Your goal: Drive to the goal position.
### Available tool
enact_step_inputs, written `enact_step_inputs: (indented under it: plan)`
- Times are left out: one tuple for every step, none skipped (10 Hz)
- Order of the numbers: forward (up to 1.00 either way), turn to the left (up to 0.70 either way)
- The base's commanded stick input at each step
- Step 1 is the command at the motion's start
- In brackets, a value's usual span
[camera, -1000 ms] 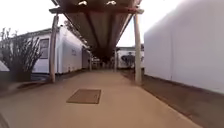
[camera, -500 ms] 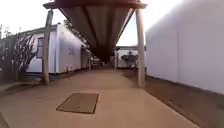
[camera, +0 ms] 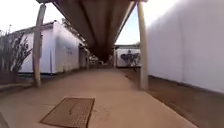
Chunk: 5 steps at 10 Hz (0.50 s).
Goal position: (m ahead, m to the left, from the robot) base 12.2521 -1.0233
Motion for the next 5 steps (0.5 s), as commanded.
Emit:
enact_step_inputs:
  plan:
    - [0.7,0.0]
    - [0.7,0.0]
    - [0.7,0.0]
    - [0.7,0.0]
    - [0.7,0.0]
